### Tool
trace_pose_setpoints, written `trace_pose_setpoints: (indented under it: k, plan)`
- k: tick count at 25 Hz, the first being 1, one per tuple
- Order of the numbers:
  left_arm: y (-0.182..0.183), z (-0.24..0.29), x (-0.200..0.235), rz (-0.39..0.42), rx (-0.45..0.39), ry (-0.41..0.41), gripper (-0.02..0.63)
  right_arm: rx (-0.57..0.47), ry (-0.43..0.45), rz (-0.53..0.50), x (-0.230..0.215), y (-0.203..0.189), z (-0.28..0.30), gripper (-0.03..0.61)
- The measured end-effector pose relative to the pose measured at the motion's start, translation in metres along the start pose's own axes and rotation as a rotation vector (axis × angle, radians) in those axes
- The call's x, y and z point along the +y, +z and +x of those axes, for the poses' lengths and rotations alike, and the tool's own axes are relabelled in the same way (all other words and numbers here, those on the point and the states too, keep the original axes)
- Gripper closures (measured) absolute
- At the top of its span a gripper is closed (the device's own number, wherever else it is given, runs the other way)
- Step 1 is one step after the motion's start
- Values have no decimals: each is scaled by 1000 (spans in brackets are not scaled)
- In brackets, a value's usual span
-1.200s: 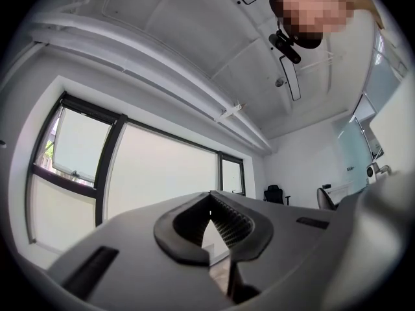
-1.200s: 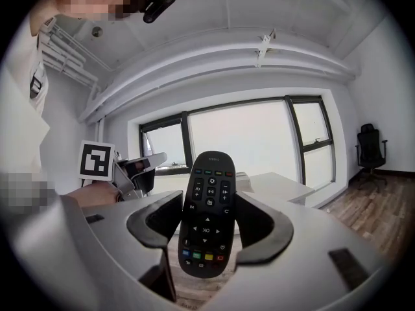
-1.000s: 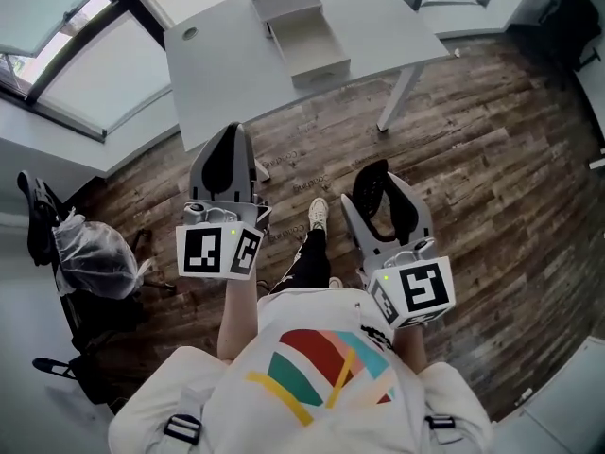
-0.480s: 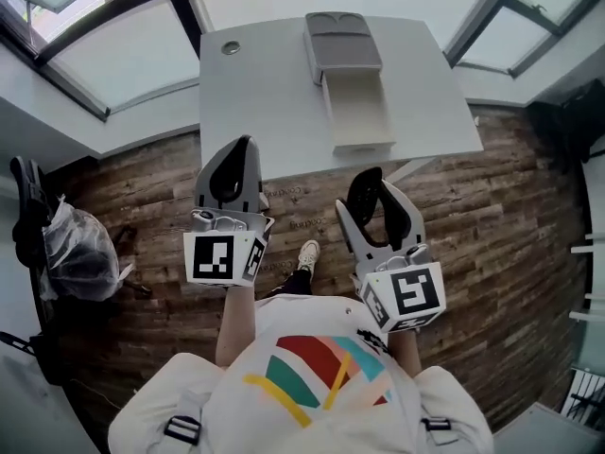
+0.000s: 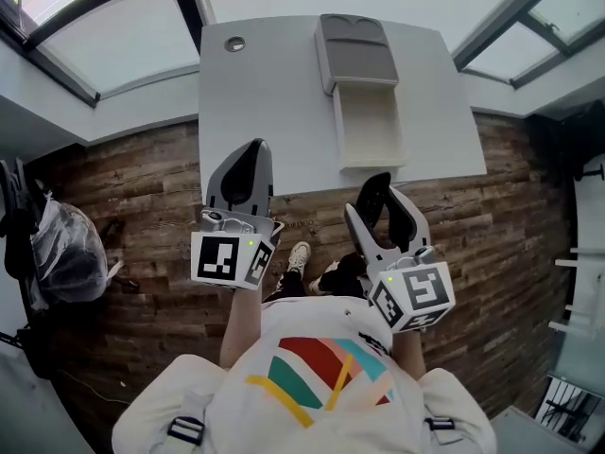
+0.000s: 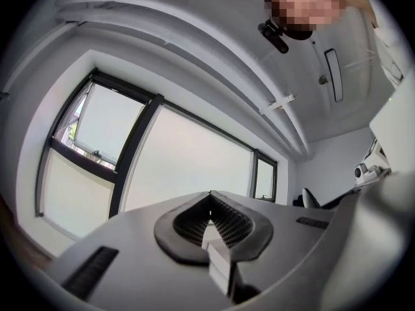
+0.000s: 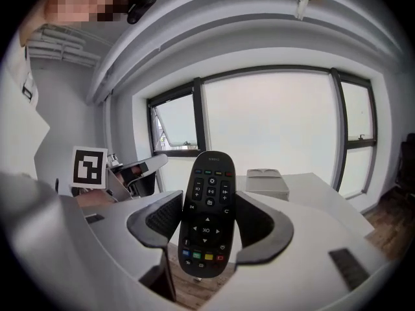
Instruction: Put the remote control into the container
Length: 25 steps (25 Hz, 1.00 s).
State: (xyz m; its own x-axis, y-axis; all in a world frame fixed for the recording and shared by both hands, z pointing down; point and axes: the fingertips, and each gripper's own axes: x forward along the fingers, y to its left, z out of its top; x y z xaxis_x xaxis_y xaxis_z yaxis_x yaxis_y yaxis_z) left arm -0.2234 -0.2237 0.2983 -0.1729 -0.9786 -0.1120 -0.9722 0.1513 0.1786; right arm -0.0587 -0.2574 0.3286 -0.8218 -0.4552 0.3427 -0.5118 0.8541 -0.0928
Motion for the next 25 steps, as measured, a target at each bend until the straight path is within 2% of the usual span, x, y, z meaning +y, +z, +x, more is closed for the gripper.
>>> trace_pose_setpoints:
  k: [4,12,14,17,22,25]
  plan:
    - [-4,6,3,5,5,32,606,18,32,-56,-1,3,16,322]
    - [4,39,2,62,-12,97,606,-13,142,-42,-26,16,59,322]
    - [3,63,-18,98,-10,70,606,-21,150,-45,-45,20,68,322]
    - [-11,99,-39,128,39,43,606,-41,145,-37,-85,30,79,322]
    - [-17,156,-38,151,39,138,606,-31,181,-40,-149,39,103,322]
    - [-10,187,-45,186,22,188,606,-4,233,-42,-174,42,119,322]
